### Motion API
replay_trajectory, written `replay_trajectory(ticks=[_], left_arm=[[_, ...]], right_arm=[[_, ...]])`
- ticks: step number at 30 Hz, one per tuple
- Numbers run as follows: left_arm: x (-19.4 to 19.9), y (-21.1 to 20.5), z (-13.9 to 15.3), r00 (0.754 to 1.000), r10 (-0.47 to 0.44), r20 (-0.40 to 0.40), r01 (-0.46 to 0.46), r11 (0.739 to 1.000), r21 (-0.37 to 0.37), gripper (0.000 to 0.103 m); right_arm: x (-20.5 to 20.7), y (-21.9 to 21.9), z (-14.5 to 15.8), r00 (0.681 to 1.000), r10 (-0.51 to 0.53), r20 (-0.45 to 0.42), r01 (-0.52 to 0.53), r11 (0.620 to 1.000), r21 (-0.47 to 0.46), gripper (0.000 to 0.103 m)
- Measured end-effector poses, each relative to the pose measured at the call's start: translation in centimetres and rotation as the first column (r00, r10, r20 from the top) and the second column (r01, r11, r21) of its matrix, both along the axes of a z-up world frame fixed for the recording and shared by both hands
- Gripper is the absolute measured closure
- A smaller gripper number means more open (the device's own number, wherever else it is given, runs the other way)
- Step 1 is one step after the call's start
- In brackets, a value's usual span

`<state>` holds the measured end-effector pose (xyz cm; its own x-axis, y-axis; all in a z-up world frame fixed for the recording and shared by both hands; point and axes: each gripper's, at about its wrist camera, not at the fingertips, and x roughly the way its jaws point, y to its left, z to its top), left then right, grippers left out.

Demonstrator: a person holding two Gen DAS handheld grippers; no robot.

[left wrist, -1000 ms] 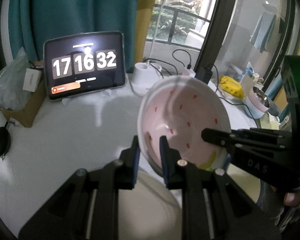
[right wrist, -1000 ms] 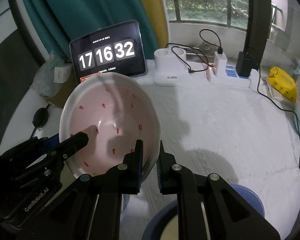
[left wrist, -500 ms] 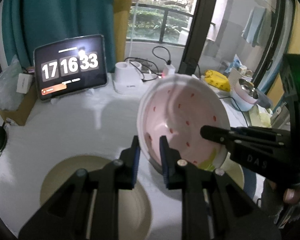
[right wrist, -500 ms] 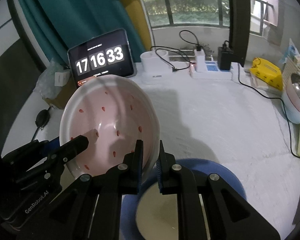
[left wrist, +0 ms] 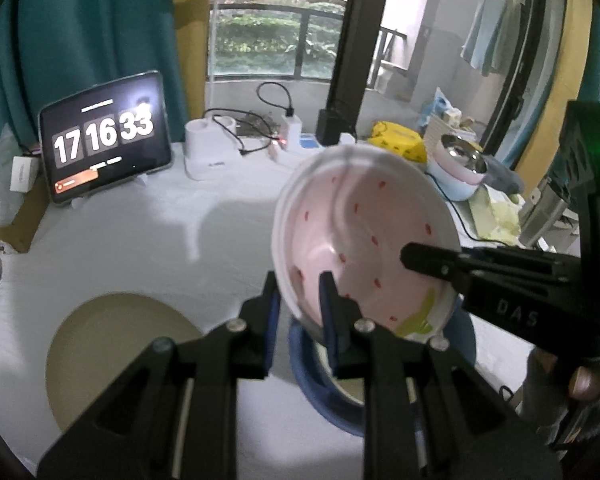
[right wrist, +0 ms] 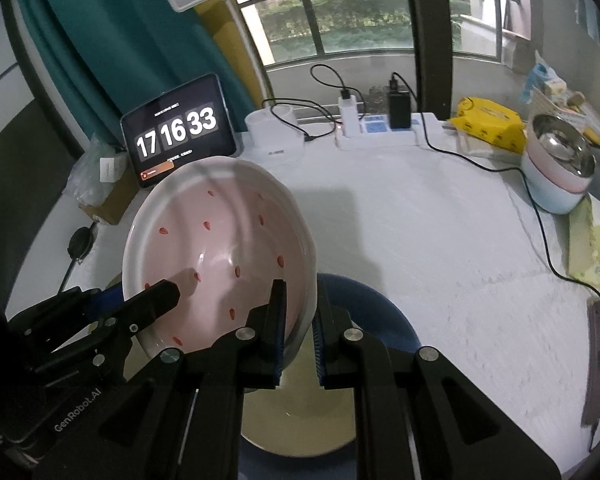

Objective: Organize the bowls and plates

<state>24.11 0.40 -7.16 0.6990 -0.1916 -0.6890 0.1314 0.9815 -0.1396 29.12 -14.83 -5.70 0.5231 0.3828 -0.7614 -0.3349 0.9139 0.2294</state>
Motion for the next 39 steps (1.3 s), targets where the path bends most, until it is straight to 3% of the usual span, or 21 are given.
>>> replay_trajectory(ticks=[15, 29, 39], left_arm=[[-1.3, -3.6, -2.9, 0.997, -0.044, -0.071, 0.046, 0.999, 0.019, 0.084], [-1.8, -4.1, -4.7, 0.992, -0.044, -0.122, 0.046, 0.999, 0.016, 0.083], [-1.7, -3.8, -4.5, 0.991, -0.034, -0.126, 0.035, 0.999, 0.001, 0.081]], right_arm=[[-2.0, -3.6, -2.8, 0.998, -0.049, -0.051, 0.048, 0.999, -0.009, 0.089], [-2.5, -3.8, -4.3, 0.994, -0.062, -0.093, 0.057, 0.997, -0.055, 0.089], [-2.4, -4.3, -4.5, 0.993, -0.060, -0.105, 0.057, 0.998, -0.031, 0.088]])
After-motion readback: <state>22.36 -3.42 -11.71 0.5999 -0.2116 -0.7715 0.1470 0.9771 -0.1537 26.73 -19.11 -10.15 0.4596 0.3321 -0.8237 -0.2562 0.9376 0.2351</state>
